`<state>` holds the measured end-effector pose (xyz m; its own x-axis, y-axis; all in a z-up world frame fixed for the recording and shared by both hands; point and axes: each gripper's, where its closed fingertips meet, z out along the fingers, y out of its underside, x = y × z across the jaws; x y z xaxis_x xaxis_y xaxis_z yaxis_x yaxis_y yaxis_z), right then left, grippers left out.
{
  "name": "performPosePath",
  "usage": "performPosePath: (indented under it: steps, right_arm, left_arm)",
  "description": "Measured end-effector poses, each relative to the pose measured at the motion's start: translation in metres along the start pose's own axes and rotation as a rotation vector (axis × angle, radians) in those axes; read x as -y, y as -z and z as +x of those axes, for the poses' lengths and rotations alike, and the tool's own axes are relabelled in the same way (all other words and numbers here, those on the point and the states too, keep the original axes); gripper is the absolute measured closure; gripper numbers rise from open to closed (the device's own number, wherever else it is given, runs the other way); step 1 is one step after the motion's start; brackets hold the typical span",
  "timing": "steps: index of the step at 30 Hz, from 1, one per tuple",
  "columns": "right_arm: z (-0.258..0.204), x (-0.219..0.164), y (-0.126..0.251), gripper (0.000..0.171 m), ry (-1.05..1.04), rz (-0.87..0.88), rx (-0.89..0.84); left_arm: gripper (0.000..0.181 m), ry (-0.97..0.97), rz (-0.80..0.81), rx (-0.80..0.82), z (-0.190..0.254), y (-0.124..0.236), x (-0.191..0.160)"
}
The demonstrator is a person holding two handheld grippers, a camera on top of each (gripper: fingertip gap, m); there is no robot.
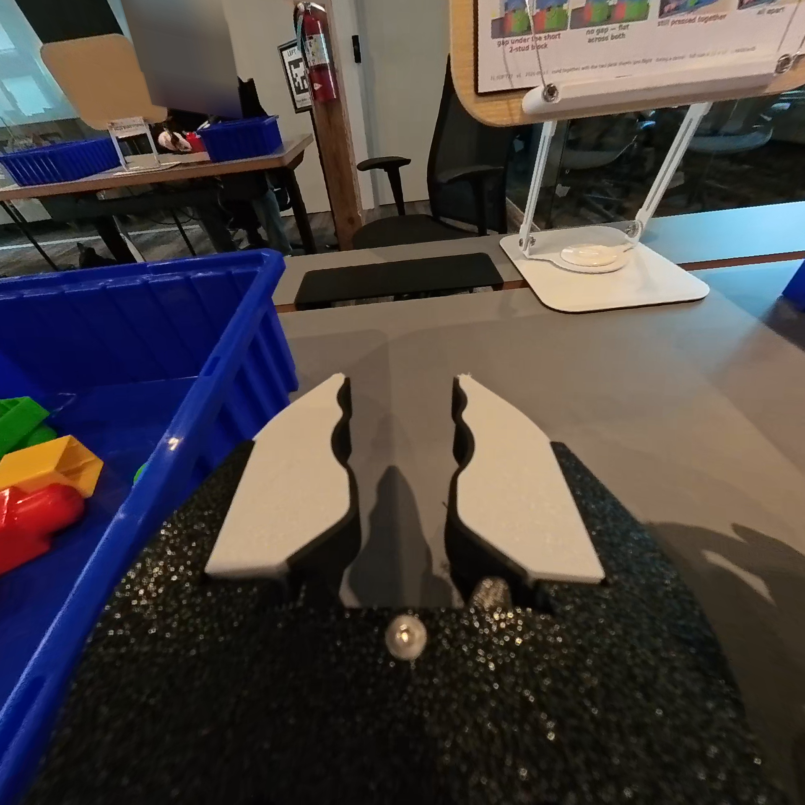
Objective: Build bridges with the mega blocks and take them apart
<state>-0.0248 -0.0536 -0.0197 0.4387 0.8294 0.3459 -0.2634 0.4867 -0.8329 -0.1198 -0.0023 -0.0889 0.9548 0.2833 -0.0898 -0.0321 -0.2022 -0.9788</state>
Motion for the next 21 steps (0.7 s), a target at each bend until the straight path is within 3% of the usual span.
performPosePath:
  steps: [21]
  right_arm:
    - [-0.0008, -0.0015, -0.0006, 0.092, -0.003, -0.005, 0.007]
  left_arm:
    - [0.137, -0.002, 0.003, 0.000, 0.0003, 0.0003, 0.0005]
